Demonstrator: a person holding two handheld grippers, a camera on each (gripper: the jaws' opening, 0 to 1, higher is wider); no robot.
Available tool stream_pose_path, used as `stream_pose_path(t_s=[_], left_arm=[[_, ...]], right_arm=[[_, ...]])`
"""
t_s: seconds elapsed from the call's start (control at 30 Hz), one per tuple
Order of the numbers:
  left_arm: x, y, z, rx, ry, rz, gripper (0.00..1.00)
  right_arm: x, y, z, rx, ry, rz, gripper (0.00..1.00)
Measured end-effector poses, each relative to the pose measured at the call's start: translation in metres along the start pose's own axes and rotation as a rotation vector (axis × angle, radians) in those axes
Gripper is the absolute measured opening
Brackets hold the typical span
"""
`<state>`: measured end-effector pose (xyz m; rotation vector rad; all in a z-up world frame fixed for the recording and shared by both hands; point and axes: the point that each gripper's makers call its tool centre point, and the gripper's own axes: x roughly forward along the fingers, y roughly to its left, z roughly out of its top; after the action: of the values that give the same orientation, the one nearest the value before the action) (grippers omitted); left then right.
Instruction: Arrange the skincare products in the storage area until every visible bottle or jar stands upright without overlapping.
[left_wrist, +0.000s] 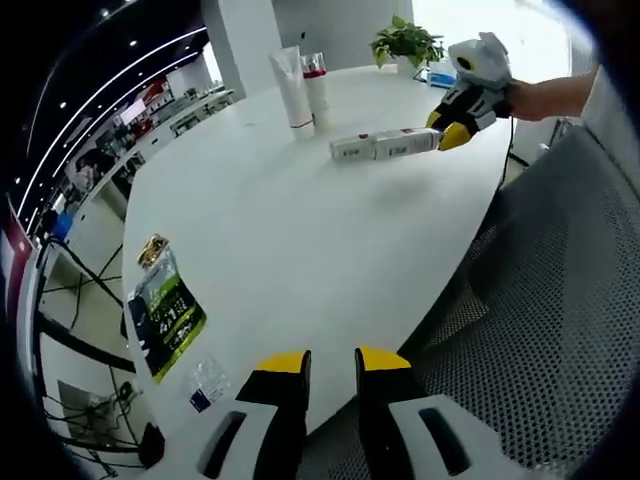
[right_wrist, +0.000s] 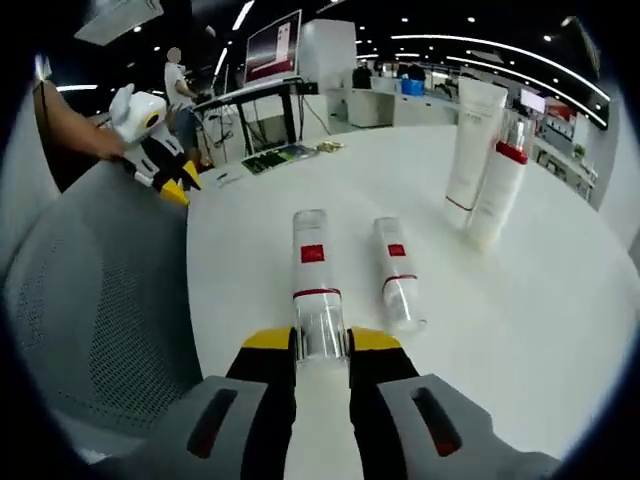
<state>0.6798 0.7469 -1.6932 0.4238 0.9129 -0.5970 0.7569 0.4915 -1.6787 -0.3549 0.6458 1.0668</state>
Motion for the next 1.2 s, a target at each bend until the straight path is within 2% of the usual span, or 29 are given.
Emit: stream_pose_path(t_s=[0.13,0.27,0.4,0.43,0.57,0.6,0.7,0.83,0.97,1.1,1.2], left_arm=[[-0.003,-0.002,0.009,-0.062,-0.042,-0.031,0.20],[-0.009,-0.009,0.019,-0.122,-0.090,-0.091,0.21],[-0.018,-0.016,0.035,-0.133,-0.147,-0.133,0.24],[-0.019,-0.023,0.043,-0.159,-0.175,-0.177,0.25],[-0.023,-0.035,0.069,-0.194,-0.275,-0.233,0.32],[-0.024,-0.042,0.078,-0.238,-0.299,-0.273,0.37],[-0.030,-0.058,0.096,-0.333,-0.348,-0.384,0.39],[-0.036,-0.059,0.115,-0.442,-0.407,-0.455,0.41],[-0.044,-0.054,0.132,-0.516,-0.448,-0.513,0.44],[-0.048,-0.057,0.144,-0.523,-0.462,-0.565,0.46],[-0.047,-0.069,0.147,-0.500,-0.427,-0.606,0.55]], right_arm=[[-0.008,0.010,0.015,-0.063,-0.032,0.018,0.16],[-0.014,0.018,0.027,-0.156,-0.041,0.029,0.16],[-0.020,0.029,0.039,-0.239,-0.056,0.054,0.16],[-0.021,0.032,0.041,-0.244,-0.057,0.065,0.16],[-0.023,0.045,0.046,-0.329,-0.034,0.109,0.16],[-0.024,0.049,0.046,-0.367,-0.024,0.124,0.16],[-0.025,0.057,0.049,-0.425,-0.010,0.153,0.16],[-0.026,0.061,0.052,-0.497,0.016,0.165,0.16],[-0.027,0.069,0.055,-0.593,0.038,0.202,0.16],[-0.030,0.075,0.056,-0.659,0.063,0.215,0.16],[-0.032,0.080,0.060,-0.680,0.060,0.229,0.16]])
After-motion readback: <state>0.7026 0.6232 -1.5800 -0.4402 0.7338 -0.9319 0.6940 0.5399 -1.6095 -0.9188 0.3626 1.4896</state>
